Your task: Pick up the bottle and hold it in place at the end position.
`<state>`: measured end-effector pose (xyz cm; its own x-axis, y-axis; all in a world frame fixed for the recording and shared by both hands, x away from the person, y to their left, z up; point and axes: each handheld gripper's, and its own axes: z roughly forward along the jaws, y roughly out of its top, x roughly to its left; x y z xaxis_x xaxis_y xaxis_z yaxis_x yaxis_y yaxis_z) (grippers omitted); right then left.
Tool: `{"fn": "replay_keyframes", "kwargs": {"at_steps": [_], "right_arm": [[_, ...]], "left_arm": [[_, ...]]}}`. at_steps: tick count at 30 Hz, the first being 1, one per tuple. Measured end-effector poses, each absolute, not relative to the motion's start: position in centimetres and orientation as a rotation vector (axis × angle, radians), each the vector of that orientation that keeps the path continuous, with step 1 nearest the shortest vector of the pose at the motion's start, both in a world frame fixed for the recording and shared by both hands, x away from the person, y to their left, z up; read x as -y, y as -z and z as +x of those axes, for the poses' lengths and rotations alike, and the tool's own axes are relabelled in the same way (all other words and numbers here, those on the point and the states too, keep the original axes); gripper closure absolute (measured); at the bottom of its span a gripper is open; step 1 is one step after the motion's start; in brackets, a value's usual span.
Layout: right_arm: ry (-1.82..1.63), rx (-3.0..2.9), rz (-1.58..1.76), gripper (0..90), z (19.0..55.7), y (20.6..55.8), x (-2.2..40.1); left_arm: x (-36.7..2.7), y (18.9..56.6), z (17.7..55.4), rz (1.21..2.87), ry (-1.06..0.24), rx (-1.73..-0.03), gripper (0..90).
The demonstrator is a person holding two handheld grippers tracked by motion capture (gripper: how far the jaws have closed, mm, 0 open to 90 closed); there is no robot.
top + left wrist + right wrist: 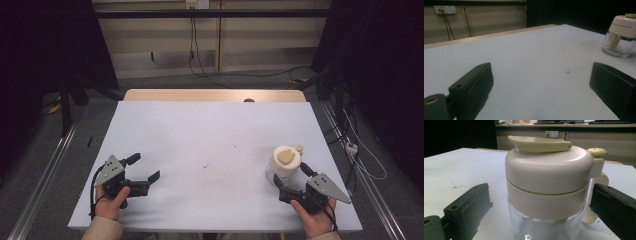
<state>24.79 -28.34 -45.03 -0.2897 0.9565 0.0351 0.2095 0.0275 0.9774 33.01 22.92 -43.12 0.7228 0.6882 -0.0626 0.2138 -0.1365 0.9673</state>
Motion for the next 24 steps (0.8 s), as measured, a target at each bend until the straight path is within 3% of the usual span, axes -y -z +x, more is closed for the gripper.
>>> {"fn": "replay_keyframes", "kwargs": {"at_steps": [24], "right_arm": [[-1.305,-1.599,1.246,2.2,25.76,45.21,28.69]], "left_arm": [[-22.46,43.37,33.14,1.721,-0.467,-0.713,4.7]]}}
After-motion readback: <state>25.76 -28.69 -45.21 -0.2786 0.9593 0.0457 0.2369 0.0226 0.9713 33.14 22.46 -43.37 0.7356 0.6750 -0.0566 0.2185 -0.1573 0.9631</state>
